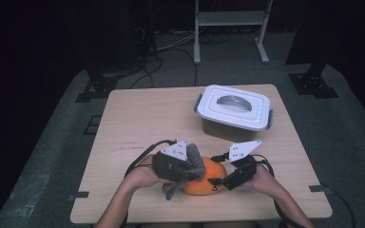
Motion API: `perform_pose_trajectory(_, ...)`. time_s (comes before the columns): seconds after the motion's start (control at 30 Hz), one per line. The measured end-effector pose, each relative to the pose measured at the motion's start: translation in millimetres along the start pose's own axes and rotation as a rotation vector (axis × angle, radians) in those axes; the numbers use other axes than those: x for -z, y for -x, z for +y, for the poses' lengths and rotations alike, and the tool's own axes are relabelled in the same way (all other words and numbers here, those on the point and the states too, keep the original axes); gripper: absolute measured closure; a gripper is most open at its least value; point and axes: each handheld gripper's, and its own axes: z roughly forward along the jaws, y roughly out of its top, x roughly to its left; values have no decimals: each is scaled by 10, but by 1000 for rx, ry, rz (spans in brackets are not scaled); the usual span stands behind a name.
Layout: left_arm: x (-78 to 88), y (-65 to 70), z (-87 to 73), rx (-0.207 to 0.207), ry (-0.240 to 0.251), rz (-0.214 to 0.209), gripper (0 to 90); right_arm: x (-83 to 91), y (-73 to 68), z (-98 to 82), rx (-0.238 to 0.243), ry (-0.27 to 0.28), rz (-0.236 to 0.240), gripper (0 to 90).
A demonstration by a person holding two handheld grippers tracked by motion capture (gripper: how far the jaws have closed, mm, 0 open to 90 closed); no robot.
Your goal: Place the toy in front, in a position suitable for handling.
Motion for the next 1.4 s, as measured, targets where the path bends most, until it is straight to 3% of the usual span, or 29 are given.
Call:
perform_pose_trajectory(0.07, 61, -36, -16, 29, 30, 47, 718, -4, 0, -11, -9, -14, -17, 362)
perform_pose_trajectory(0.13, 91, -61, -40, 42, 28, 76, 719, 13, -9, -20, 14, -17, -36, 442)
perform_pose_trajectory(0.23, 69, -75, -81, 54, 32, 72, 723, 15, -66, 0, 57, 9, -81, 532)
perform_pose_trajectory(0.37, 125, -123, -41, 56, 44, 120, 737, -4, -53, 71, 94, 39, -142, 566)
perform_pose_trajectory(0.5, 128, -154, 6, 46, 43, 126, 741, -29, -9, 112, 127, 62, -179, 561)
perform_pose_trajectory(0.6, 56, -173, -61, 59, 28, 93, 742, -68, 1, 73, 114, 49, -163, 477)
perform_pose_trajectory(0.7, 34, -163, -138, 78, 50, 54, 747, -26, 21, 20, 75, 52, -122, 356)
perform_pose_trajectory(0.8, 19, -111, -176, 75, 40, 27, 747, 38, 46, -15, 39, 63, -74, 289)
perform_pose_trajectory(0.97, 34, -35, -218, 66, 17, 0, 746, 85, 41, -43, 14, 25, -56, 248)
perform_pose_trajectory(1.13, 24, 18, -151, 45, 16, 2, 746, 36, 9, -57, 14, 5, -46, 351)
perform_pose_trajectory(1.4, -67, 72, 167, -34, 2, -9, 747, -57, -99, -38, 111, -12, -57, 454)
